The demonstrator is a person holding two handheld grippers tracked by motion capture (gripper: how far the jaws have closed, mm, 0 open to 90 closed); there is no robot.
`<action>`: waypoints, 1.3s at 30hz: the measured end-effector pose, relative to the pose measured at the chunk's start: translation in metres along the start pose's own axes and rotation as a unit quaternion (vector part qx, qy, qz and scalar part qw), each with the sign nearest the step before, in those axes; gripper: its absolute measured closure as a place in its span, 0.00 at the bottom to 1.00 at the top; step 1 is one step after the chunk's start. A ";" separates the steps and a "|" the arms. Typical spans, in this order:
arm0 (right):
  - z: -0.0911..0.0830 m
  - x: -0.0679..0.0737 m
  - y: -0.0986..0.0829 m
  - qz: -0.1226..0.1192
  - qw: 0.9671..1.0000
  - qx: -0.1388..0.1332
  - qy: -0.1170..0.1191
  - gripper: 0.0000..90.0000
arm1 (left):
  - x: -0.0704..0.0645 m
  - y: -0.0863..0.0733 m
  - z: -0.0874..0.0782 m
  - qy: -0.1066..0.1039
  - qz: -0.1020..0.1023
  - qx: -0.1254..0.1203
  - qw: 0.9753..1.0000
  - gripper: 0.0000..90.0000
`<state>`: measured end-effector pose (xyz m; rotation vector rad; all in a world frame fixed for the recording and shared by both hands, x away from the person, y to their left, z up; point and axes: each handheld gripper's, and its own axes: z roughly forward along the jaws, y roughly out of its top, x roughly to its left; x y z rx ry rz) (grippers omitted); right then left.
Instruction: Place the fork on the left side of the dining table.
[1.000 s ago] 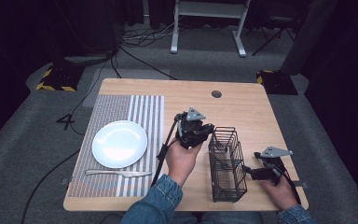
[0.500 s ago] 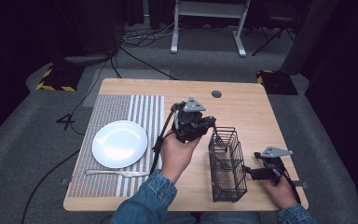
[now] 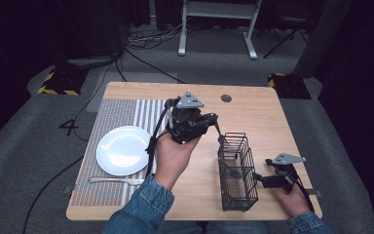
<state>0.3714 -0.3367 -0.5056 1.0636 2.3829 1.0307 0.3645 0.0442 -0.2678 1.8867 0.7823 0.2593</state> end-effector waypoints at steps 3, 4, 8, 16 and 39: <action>0.000 0.000 0.000 0.000 1.000 0.000 0.000 0.17 | 0.006 0.001 -0.005 0.004 -0.007 -0.005 1.000 0.95; 0.000 0.000 0.000 0.000 1.000 0.000 0.000 0.17 | 0.008 0.001 -0.007 0.007 -0.008 -0.006 1.000 0.95; 0.000 0.000 0.000 0.000 1.000 0.000 0.000 0.17 | 0.014 0.001 -0.013 0.012 -0.014 -0.012 1.000 0.95; 0.000 0.000 0.000 0.000 1.000 0.000 0.000 0.17 | 0.036 0.001 -0.025 0.037 -0.028 -0.019 0.999 0.95; 0.001 0.001 0.001 0.005 1.000 0.000 -0.007 0.17 | 0.121 -0.022 -0.054 0.093 -0.075 -0.020 0.993 0.95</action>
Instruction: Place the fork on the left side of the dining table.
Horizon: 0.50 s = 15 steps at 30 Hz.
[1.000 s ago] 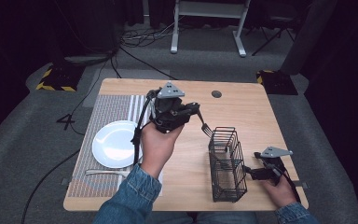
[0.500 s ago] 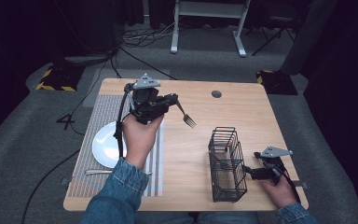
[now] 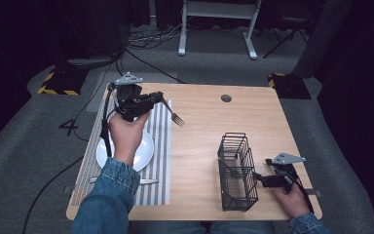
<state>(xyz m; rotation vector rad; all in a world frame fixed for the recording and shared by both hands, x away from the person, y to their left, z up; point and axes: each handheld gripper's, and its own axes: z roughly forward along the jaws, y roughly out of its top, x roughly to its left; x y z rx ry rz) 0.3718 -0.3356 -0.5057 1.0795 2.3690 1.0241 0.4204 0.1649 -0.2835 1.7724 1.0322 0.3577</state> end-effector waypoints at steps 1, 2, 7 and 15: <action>0.000 0.000 0.000 0.000 1.000 0.000 0.000 0.17 | 0.007 -0.001 -0.001 0.006 -0.005 -0.001 1.000 0.95; 0.000 0.000 0.000 0.001 1.000 0.000 -0.001 0.17 | 0.011 -0.002 -0.002 0.010 -0.007 -0.001 1.000 0.95; 0.000 0.000 0.000 0.003 1.000 -0.001 -0.001 0.17 | 0.027 -0.004 -0.002 0.023 -0.016 0.000 1.000 0.95; 0.000 0.000 0.000 0.004 1.000 0.000 -0.003 0.17 | 0.061 -0.012 0.000 0.055 -0.043 0.002 0.998 0.95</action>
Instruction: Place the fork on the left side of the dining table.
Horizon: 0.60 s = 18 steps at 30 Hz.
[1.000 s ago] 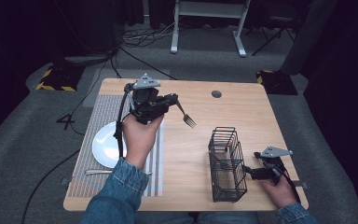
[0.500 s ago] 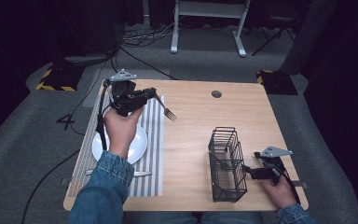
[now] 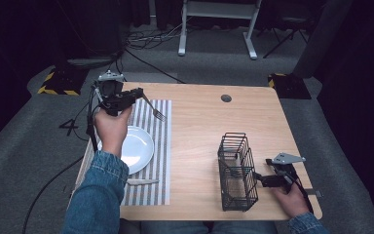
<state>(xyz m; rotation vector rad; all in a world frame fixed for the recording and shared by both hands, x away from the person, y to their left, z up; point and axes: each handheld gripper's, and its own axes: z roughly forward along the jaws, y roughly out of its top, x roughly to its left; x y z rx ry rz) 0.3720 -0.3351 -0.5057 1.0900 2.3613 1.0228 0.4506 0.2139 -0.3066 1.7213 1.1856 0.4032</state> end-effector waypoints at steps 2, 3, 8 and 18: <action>0.000 0.000 0.000 0.000 1.000 0.000 0.000 0.17 | 0.009 -0.001 0.005 0.005 -0.010 0.000 1.000 0.95; 0.000 0.000 0.000 0.000 1.000 0.000 -0.001 0.17 | 0.013 0.000 0.007 0.006 -0.018 0.002 1.000 0.95; 0.000 0.000 0.000 0.001 1.000 0.000 -0.001 0.17 | 0.028 -0.001 0.017 0.013 -0.041 0.012 0.999 0.95; 0.000 0.000 0.000 0.001 1.000 0.000 -0.001 0.17 | 0.049 -0.004 0.031 0.042 -0.059 0.022 0.997 0.95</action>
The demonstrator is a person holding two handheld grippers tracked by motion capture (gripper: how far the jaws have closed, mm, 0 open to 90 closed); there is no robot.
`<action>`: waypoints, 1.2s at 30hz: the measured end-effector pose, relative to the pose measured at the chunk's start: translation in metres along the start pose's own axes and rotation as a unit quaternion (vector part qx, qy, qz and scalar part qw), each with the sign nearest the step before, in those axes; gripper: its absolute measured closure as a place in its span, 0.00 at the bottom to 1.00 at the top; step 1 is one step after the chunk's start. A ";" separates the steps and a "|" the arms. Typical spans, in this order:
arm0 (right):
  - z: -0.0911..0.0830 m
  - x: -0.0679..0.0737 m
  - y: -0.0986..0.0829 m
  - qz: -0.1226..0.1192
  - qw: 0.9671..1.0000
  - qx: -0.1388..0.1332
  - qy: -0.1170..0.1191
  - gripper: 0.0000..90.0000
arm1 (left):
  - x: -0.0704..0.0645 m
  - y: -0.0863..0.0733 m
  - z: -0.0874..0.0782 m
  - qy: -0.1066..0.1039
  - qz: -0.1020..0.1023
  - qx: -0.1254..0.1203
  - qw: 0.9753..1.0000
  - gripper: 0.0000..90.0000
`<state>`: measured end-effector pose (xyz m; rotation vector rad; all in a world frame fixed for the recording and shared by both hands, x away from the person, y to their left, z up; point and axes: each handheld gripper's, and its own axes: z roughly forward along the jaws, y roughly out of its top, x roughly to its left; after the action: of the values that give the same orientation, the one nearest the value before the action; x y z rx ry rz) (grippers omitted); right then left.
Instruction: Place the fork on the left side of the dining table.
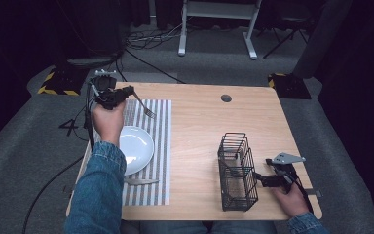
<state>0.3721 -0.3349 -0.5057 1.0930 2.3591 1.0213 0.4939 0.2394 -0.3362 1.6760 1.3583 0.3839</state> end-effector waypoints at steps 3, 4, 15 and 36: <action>0.000 0.000 0.000 0.000 1.000 0.000 0.000 0.17 | 0.006 -0.002 0.005 0.007 -0.008 0.005 1.000 0.95; 0.000 0.000 0.000 0.000 1.000 0.000 0.000 0.17 | 0.008 -0.002 0.007 0.011 -0.010 0.007 1.000 0.95; 0.000 0.000 0.000 0.000 1.000 0.000 0.000 0.17 | 0.025 -0.013 0.017 0.023 -0.033 0.025 0.999 0.95; 0.000 0.000 0.000 0.000 1.000 0.000 0.000 0.17 | 0.046 -0.017 0.028 0.046 -0.025 0.062 0.997 0.71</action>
<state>0.3721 -0.3349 -0.5057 1.0931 2.3591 1.0214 0.5194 0.2677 -0.3785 1.7409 1.5164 0.3585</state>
